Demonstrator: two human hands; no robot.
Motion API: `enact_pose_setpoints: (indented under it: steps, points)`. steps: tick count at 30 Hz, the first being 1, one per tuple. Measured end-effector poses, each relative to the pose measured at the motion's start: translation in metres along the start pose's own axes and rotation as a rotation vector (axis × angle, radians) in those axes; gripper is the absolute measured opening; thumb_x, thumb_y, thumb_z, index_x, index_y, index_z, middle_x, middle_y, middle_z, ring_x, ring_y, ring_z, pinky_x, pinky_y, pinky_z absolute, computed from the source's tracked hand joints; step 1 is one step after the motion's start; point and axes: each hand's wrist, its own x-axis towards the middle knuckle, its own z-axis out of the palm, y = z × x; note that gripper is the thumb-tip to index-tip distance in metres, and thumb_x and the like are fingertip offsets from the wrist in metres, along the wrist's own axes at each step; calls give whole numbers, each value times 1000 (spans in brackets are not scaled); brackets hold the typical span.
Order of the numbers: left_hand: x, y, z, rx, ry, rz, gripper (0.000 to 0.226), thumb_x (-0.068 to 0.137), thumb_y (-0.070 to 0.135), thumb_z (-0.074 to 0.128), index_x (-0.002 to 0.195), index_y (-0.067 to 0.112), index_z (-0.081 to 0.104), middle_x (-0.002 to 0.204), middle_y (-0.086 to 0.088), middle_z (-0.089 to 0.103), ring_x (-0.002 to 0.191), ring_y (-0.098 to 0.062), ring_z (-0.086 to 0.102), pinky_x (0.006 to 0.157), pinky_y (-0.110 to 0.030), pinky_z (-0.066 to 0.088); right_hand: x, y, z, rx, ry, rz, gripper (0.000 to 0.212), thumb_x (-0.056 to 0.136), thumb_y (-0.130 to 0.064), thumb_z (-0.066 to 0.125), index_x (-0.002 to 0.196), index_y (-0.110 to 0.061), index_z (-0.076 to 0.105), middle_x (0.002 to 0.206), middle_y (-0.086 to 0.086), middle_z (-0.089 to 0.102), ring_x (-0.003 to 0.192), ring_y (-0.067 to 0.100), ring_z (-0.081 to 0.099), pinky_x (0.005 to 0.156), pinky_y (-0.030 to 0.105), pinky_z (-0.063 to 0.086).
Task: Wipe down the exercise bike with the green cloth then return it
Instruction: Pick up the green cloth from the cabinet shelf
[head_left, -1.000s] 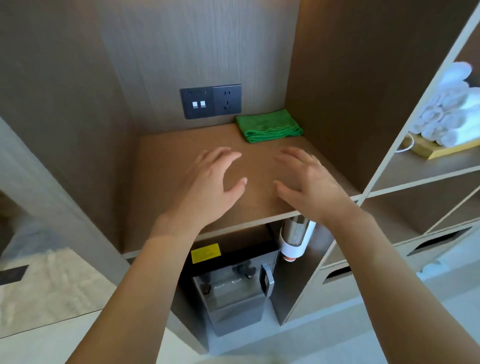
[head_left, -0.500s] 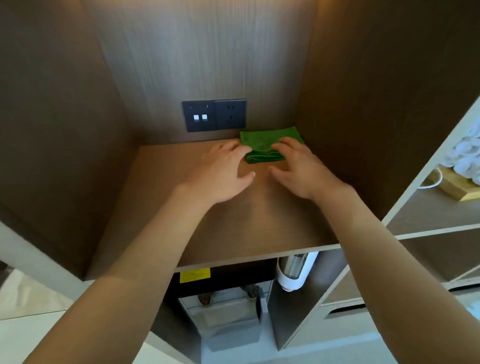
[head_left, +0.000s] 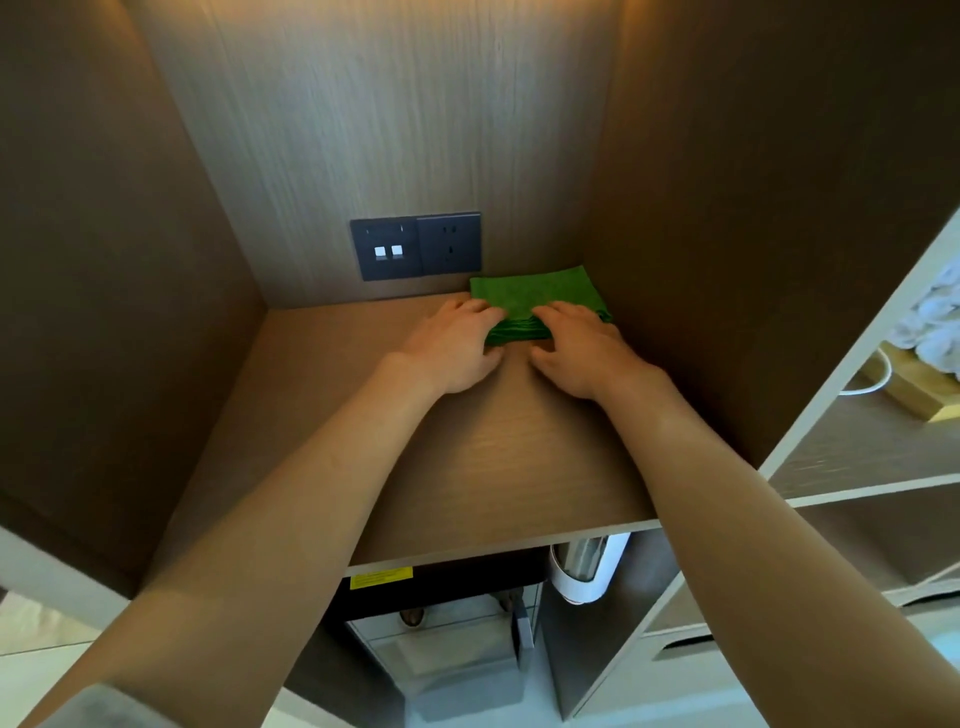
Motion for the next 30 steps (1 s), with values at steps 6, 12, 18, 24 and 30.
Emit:
enact_pose_setpoints:
  steps: [6,12,18,24,30]
  points:
    - [-3,5,0,-16,6,-15,53,102,42,59,151,23,51,151,-5,53,137,-29,49,111,-47,47,-5,-1,-3,-17,-1,3,64,102,-50,54,160,-26,42,163,1,42,152,27,37,123,53,33]
    - [-26,4,0,-53,25,4,51,100,43,62,147,23,56,144,-4,57,133,-28,51,107,-41,45,-20,-10,-1,-44,21,-36,55,101,-46,53,153,-27,52,154,0,52,143,27,46,119,47,37]
    - [-60,-2,-8,-76,8,-3,54,100,45,63,148,23,55,146,-4,55,134,-29,49,108,-40,42,-43,-30,10,-23,57,-65,55,101,-43,60,151,-23,55,150,4,54,139,30,48,118,42,37]
    - [-100,-10,-11,-127,-1,-22,57,100,50,62,150,26,52,152,-3,51,138,-29,46,112,-46,44,-69,-55,23,6,97,-71,53,100,-41,62,150,-21,57,149,5,55,140,31,47,119,43,37]
    - [-138,-18,-2,-198,44,-11,57,99,52,60,151,30,51,154,0,48,139,-28,46,112,-46,45,-104,-78,33,15,156,-67,51,100,-37,62,148,-22,59,147,4,57,138,30,48,118,43,37]
